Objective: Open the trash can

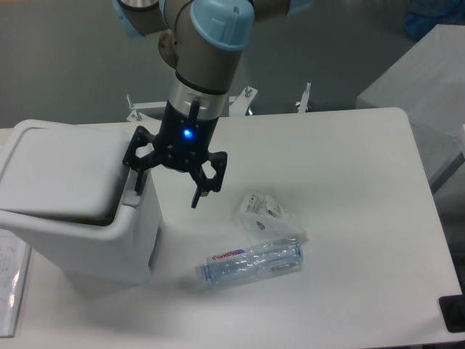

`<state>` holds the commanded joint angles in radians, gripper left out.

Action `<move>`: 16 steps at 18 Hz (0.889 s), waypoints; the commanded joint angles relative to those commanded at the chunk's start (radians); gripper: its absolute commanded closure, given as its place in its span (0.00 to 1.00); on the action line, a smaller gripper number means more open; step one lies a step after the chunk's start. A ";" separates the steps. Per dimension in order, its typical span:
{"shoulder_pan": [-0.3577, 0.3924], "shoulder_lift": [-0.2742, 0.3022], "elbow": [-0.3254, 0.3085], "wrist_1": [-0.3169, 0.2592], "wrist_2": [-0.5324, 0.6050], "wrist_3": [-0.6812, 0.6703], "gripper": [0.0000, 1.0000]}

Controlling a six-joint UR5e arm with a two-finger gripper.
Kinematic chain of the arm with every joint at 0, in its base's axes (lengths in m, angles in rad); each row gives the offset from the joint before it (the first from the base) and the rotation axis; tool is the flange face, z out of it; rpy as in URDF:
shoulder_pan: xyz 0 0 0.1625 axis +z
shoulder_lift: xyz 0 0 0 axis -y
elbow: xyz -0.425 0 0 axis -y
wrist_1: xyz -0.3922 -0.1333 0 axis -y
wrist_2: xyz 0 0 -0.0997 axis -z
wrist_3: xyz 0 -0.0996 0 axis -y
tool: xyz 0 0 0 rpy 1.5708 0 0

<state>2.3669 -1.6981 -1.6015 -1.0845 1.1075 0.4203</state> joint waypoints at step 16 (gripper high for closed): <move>0.080 -0.064 0.091 0.107 0.366 0.040 0.00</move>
<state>2.4465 -1.7625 -1.5109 -0.9771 1.4735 0.4599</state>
